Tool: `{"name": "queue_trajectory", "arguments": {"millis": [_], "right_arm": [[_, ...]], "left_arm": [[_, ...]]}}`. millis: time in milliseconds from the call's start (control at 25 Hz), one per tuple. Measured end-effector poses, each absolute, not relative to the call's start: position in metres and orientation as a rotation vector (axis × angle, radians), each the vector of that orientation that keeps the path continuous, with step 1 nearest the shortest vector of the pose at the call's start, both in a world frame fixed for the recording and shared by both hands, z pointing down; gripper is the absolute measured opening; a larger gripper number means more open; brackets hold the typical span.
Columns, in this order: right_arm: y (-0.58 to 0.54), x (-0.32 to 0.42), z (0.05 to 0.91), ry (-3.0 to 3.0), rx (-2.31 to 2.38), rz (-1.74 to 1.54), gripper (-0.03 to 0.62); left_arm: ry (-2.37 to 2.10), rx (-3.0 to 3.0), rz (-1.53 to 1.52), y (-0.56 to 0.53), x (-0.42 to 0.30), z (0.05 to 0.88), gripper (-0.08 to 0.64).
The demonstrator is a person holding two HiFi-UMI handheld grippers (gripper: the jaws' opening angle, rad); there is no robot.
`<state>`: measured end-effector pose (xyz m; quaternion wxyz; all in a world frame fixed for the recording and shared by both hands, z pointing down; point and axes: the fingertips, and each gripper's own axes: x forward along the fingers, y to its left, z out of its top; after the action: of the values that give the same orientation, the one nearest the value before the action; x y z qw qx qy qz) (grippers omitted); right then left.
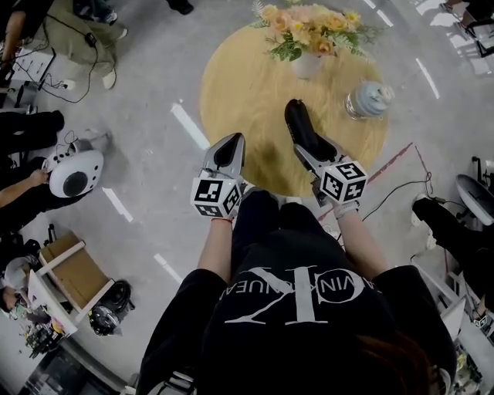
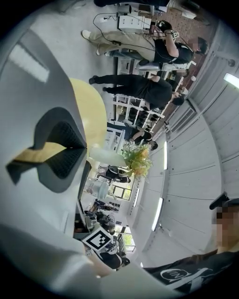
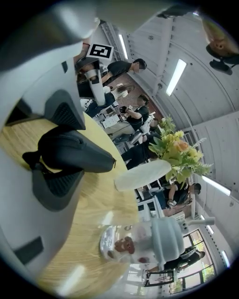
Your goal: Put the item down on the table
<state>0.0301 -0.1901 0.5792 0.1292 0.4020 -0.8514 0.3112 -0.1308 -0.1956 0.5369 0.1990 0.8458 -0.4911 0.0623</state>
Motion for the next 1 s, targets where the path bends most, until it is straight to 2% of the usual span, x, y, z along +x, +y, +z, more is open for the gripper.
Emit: {"name": "queue_trajectory", "arguments": {"millis": [1000], "right_arm": [[-0.199, 0.038, 0.591, -2.356, 1.176, 0.856, 0.270]], "left_arm": [[-1.308, 2.365, 0.176, -0.191, -0.111, 0.548, 0.012]]}}
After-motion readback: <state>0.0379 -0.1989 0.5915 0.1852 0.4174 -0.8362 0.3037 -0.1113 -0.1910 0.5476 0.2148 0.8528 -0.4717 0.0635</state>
